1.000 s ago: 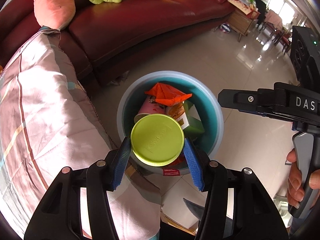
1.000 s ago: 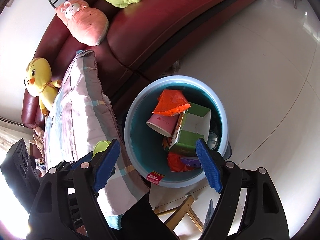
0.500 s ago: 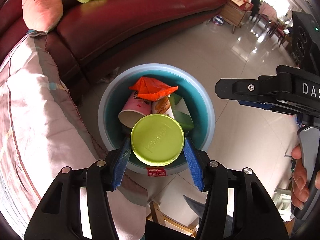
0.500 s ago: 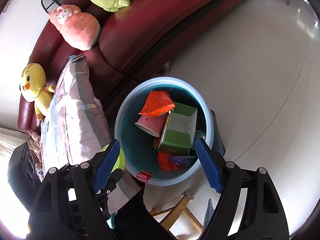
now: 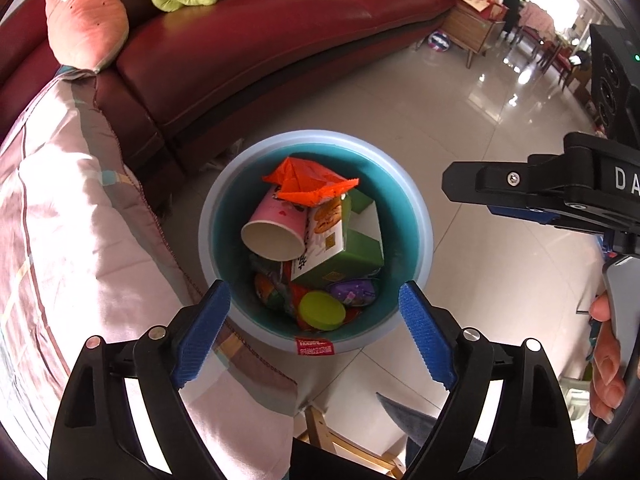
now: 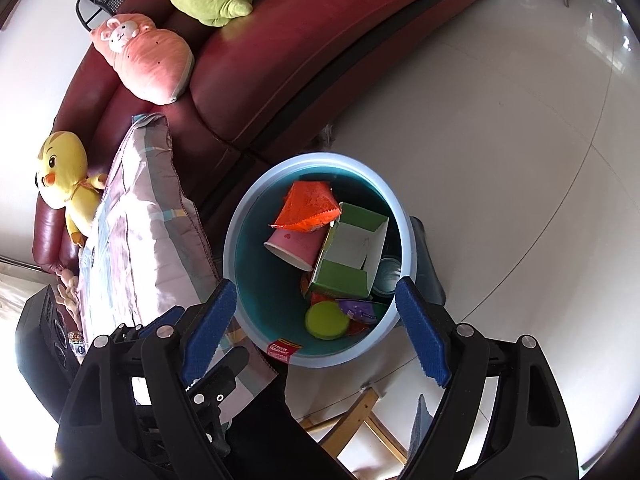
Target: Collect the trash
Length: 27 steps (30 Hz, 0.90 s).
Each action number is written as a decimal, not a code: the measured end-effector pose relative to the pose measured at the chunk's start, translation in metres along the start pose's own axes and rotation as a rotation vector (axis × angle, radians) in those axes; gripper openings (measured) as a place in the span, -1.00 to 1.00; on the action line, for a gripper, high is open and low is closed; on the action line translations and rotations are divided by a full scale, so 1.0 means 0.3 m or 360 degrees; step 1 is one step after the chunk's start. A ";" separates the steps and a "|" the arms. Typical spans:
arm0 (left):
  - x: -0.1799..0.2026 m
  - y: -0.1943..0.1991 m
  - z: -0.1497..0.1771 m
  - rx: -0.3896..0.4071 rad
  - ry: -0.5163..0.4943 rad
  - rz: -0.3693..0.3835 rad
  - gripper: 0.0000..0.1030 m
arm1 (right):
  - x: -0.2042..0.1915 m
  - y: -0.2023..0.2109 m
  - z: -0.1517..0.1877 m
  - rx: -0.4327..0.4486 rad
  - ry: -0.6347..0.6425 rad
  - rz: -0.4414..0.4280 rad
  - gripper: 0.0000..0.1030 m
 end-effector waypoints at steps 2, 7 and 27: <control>-0.014 0.010 0.008 -0.0001 0.0023 -0.0004 0.72 | -0.008 -0.003 0.005 -0.0005 0.0011 0.0000 0.64; -0.036 0.038 0.020 0.0016 0.0053 -0.0030 0.78 | -0.031 0.003 0.015 0.0005 0.0049 0.0016 0.67; -0.129 0.247 0.117 0.0159 0.0164 -0.0171 0.92 | -0.105 0.094 0.154 0.0087 0.0308 0.0174 0.86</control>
Point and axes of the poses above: each gripper's, at about its wrist camera, not at the fingertips, and y roughly against the way its jaws point, x to its right, z to its underside, the point moved 7 cm from there along -y, roughly the way its jaws point, and after that the axes turned 11 degrees about z, right-handed, at the moved point
